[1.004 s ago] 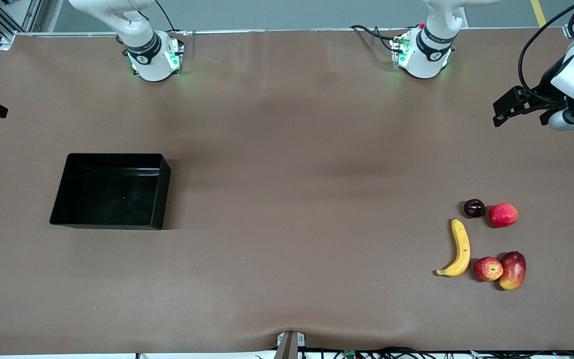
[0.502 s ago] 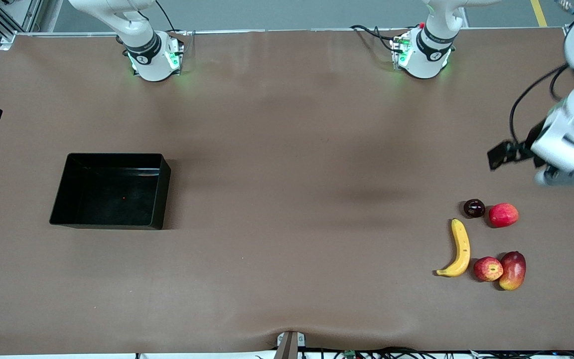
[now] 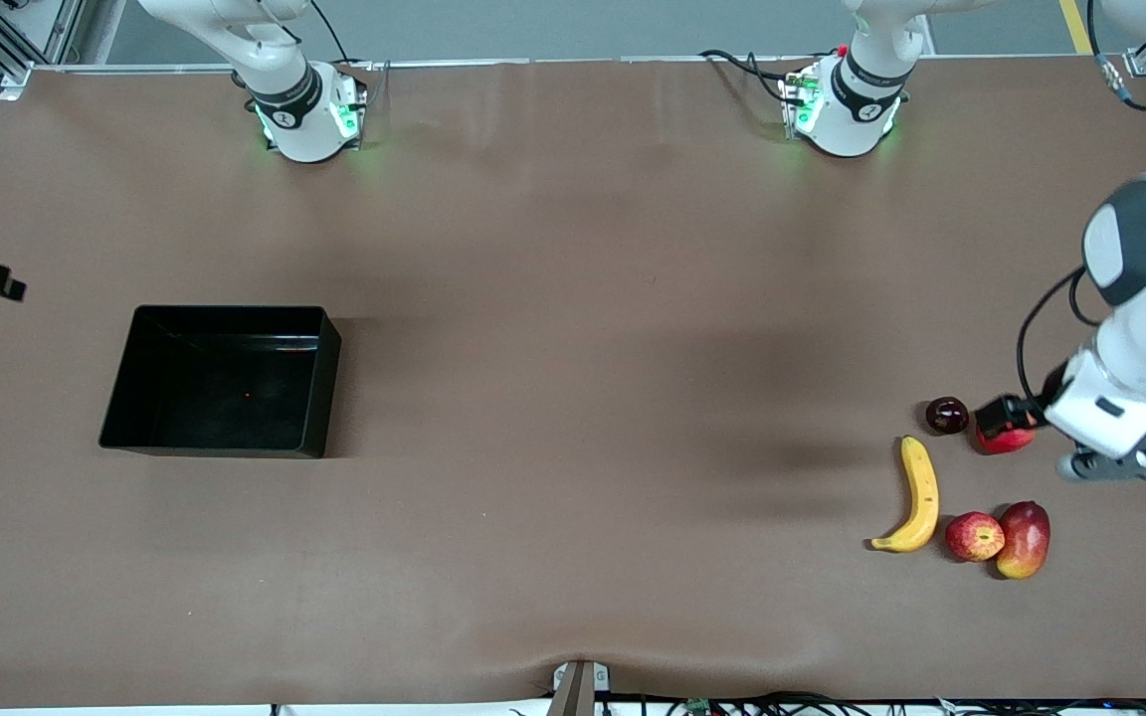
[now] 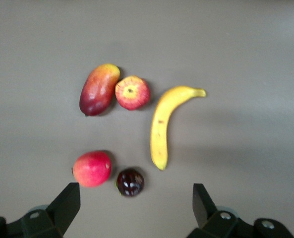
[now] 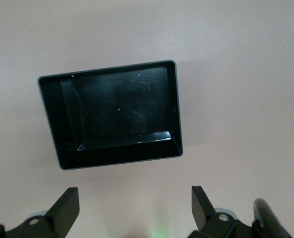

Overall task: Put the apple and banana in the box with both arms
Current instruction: 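Move the left gripper down over the red apple, then grasp the red apple with the left gripper while the right gripper reaches the tray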

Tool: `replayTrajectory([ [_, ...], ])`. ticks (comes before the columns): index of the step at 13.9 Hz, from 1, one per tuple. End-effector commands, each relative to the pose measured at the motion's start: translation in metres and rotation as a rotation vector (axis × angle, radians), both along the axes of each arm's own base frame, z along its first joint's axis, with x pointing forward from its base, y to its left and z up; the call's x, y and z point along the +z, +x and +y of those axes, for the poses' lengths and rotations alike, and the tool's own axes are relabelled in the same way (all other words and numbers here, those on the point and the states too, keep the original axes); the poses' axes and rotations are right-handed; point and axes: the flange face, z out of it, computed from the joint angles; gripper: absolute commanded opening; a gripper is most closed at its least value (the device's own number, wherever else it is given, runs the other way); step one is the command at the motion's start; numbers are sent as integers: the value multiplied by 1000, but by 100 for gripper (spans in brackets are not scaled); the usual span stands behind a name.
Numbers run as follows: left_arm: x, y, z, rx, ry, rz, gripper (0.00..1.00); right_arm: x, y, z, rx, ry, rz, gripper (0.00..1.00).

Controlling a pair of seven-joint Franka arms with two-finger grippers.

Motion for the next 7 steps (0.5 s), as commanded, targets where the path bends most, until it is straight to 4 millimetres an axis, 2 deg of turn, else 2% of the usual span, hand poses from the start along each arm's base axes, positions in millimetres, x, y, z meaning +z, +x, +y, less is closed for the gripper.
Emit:
replayTrajectory([
  [1, -48, 30, 24, 6, -9, -41, 100, -17, 6, -18, -31, -2, 32, 100],
  [3, -85, 50, 27, 2, -27, -99, 100, -39, 12, -23, -39, -2, 71, 100],
  [5, -113, 69, 37, 16, -24, -145, 100, -62, 20, -25, -42, 4, 91, 100],
  [7, -145, 77, 42, 61, -36, -157, 100, -89, 30, -34, -53, -5, 92, 100],
])
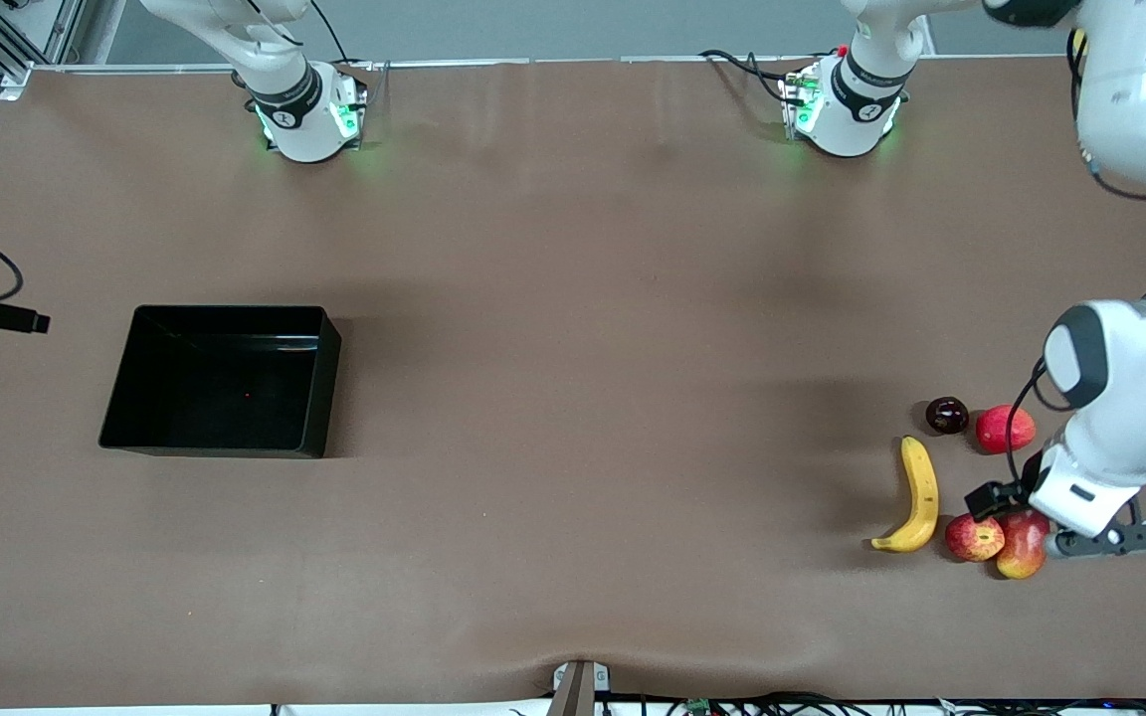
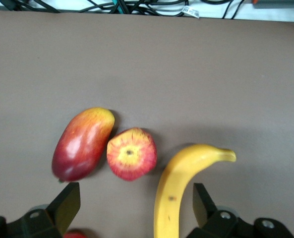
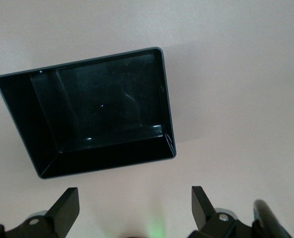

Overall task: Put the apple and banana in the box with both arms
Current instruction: 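Grasp the red apple with the left gripper while the right gripper reaches the tray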

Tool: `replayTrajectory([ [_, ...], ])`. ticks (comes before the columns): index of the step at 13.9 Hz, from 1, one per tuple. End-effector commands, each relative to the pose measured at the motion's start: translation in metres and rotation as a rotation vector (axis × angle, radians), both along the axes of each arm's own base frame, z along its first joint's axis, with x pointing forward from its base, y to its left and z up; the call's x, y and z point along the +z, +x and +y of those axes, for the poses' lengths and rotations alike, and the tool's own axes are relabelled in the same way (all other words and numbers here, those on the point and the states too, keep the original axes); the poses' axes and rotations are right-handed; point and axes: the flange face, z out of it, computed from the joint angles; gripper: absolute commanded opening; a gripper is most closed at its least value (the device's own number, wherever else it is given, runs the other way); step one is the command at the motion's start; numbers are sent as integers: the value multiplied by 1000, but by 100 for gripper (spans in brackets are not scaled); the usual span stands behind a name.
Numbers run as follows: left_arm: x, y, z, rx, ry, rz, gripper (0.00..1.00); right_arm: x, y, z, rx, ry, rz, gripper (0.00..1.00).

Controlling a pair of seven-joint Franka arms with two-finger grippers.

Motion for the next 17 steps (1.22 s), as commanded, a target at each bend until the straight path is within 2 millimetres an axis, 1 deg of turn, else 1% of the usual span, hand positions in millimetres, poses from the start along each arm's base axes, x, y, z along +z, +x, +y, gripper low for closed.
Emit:
replayTrajectory([
  [1, -26, 18, 5, 99, -13, -53, 100, -40, 13, -18, -23, -5, 10, 100],
  [2, -39, 18, 4, 172, -30, -53, 100, -58, 15, -21, -19, -3, 28, 100],
  [4, -64, 18, -3, 290, -66, -56, 100, -91, 19, -34, 9, -1, 21, 100],
  [5, -72, 18, -3, 319, -73, -53, 100, -105, 19, -38, 34, 3, 5, 100],
  [6, -78, 17, 5, 330, -63, -48, 100, -122, 16, -41, 47, 1, -9, 100],
  [7, -82, 16, 15, 339, -49, -46, 100, -134, 14, -48, 50, -2, -25, 100],
  [8, -88, 15, 17, 344, -46, -40, 100, -150, 10, -51, 72, 6, -29, 100],
  [9, -92, 15, 17, 342, -46, -40, 100, -166, 6, -51, 97, 10, -29, 100],
  [11, -94, 15, 18, 328, -32, -49, 100, -188, 1, -52, 104, 5, -58, 100],
  [12, -95, 14, 19, 320, -18, -49, 100, -201, 0, -52, 105, 10, -59, 100],
  [13, -97, 14, 20, 319, -13, -46, 100, -214, -1, -55, 115, 23, -66, 100],
  [14, -101, 13, 21, 325, -14, -42, 100, -225, -4, -63, 123, 47, -72, 100],
  [15, -102, 13, 20, 330, -16, -43, 96, -235, -6, -68, 120, 78, -70, 100],
  [16, -104, 13, 19, 342, -20, -41, 77, -247, -13, -65, 105, 102, -57, 98],
  [17, -104, 13, 16, 338, -18, -41, 52, -256, -19, -64, 100, 108, -52, 67],
])
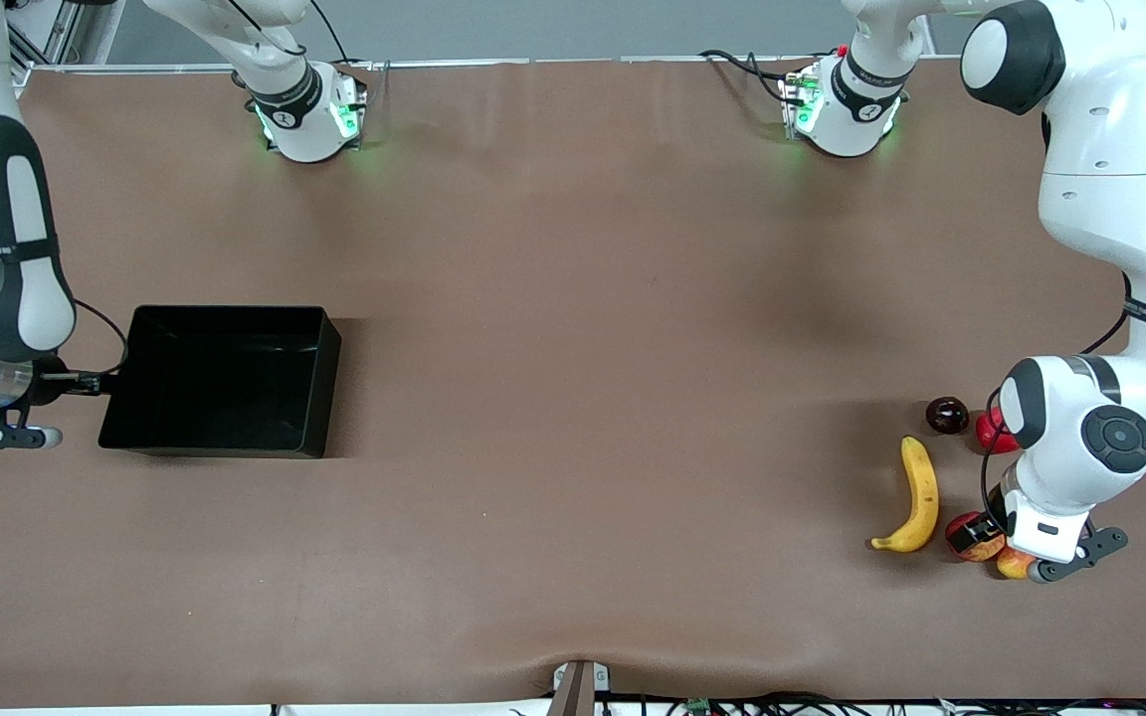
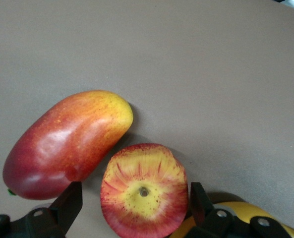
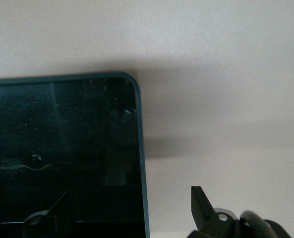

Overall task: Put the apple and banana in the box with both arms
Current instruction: 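Grasp the red apple with the left gripper while the right gripper reaches the tray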

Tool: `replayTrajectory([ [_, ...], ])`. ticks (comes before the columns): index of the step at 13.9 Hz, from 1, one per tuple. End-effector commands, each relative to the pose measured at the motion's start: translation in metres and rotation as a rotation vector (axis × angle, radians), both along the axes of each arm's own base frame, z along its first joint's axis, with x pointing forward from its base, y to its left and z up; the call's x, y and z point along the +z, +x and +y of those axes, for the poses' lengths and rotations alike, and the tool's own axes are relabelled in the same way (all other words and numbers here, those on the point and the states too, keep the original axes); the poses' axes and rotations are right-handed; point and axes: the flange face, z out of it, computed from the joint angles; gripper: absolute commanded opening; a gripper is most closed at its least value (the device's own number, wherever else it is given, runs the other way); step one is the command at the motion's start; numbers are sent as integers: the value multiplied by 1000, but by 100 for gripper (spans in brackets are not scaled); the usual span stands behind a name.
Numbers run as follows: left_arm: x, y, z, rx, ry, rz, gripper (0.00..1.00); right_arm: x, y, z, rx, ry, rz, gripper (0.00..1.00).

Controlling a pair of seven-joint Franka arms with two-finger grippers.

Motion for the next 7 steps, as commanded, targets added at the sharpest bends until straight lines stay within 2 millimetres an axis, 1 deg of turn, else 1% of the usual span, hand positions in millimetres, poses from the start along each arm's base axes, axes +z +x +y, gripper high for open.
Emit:
replayTrajectory([
  [1, -3, 4, -3, 2, 22, -14, 17, -19, -12, -3, -4, 31, -15, 45],
  [2, -5, 4, -4, -1, 23, -11, 0, -22, -15, -3, 2, 35, -10, 16],
  [3, -1, 5, -12, -7, 20, -16, 0, -23, -15, -3, 21, 39, -8, 0],
  [5, 16, 6, -15, 3, 8, -28, 0, -22, -16, -7, 32, 45, -9, 0],
  [7, 30, 8, -23, -2, 0, -46, 0, -13, -11, -3, 38, 44, -15, 0],
])
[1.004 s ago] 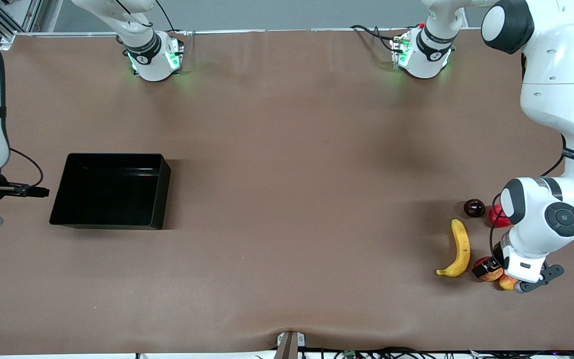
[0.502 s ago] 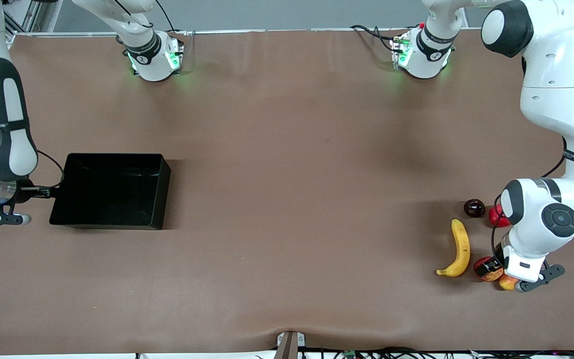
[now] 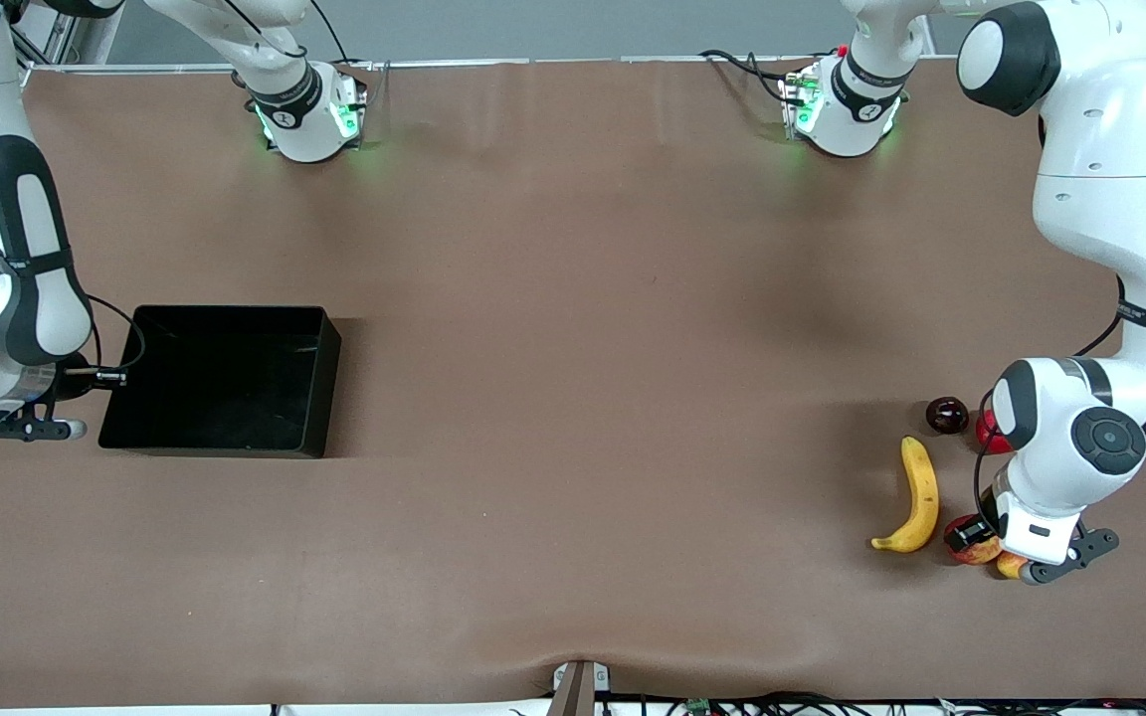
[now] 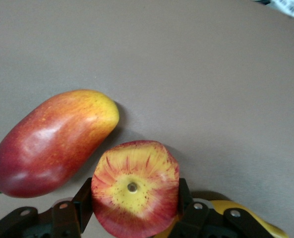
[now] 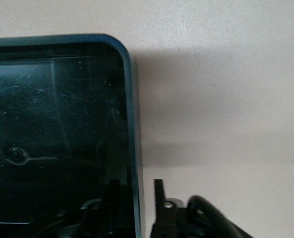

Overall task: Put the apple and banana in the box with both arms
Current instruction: 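Grasp the red apple with the left gripper while the right gripper reaches the tray, then lift the apple with the left gripper while the right gripper drags the tray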

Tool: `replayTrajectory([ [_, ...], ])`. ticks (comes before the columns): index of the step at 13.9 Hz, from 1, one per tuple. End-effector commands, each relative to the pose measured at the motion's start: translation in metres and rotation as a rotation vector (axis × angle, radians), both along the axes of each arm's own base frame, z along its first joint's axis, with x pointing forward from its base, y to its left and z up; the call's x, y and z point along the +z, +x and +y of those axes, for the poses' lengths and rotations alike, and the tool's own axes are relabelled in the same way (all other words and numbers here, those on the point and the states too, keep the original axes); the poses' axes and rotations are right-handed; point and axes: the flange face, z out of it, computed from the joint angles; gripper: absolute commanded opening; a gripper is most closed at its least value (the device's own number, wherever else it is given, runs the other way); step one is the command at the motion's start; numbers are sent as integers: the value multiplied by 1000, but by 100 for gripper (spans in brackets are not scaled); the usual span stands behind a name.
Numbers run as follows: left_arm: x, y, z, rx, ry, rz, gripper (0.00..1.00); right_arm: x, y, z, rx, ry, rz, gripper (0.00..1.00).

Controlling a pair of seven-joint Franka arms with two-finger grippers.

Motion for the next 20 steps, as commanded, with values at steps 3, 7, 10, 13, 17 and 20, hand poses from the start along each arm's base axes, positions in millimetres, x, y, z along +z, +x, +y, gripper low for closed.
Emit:
replayTrajectory([
  [3, 54, 3, -42, 7, -6, -20, 0, 28, 7, -1, 6, 47, 3, 0],
  [7, 106, -4, -78, 1, 11, 10, 0, 63, 21, 17, -16, 164, 38, 0],
  [10, 137, -12, -86, -3, 20, 31, 0, 94, 37, 59, 22, 241, 75, 0],
  [13, 156, -20, -113, -32, 27, 49, 0, 100, 47, 120, 31, 292, 88, 0],
  [17, 161, -25, -143, -53, 15, 56, 0, 101, 61, 220, -17, 362, 92, 0],
  [20, 169, -34, -166, -42, 7, 78, 0, 104, 65, 284, -55, 332, 78, 0],
])
